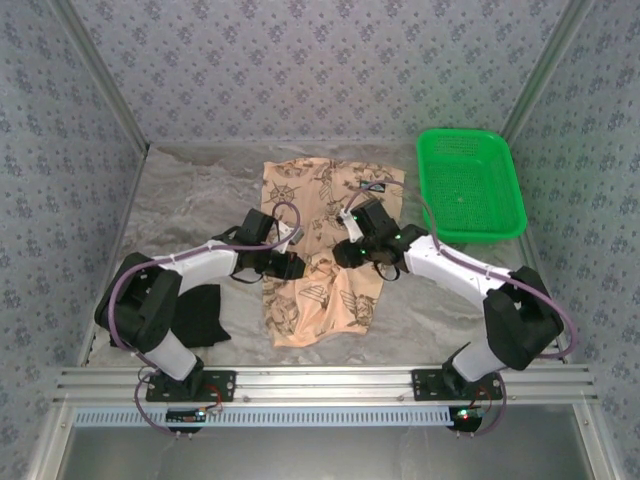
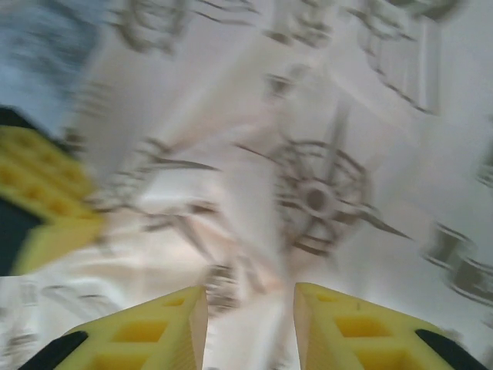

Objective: Fold the inside-out t-shirt

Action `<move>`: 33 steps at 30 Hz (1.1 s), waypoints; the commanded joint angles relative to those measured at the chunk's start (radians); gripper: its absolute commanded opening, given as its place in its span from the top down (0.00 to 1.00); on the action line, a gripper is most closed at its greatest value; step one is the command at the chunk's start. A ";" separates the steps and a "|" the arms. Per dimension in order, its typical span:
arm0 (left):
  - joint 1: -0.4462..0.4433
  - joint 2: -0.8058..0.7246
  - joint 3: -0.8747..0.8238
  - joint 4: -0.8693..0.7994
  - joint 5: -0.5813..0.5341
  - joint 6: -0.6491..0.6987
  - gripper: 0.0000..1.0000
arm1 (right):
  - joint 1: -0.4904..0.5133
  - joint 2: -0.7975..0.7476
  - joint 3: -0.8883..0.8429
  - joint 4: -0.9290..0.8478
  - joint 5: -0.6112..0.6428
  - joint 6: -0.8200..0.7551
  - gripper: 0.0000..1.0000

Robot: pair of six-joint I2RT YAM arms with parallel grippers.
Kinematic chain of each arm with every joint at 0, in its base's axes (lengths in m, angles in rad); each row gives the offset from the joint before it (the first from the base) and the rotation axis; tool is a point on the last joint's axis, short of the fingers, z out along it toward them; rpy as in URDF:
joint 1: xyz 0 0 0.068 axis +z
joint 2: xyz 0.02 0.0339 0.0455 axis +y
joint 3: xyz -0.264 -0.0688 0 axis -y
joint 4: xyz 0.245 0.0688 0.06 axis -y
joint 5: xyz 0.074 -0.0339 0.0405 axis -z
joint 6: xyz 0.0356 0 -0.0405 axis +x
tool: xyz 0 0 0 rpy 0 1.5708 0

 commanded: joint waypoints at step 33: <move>0.046 -0.047 0.026 -0.043 0.009 0.033 0.63 | 0.171 0.233 0.165 -0.177 0.437 0.134 0.74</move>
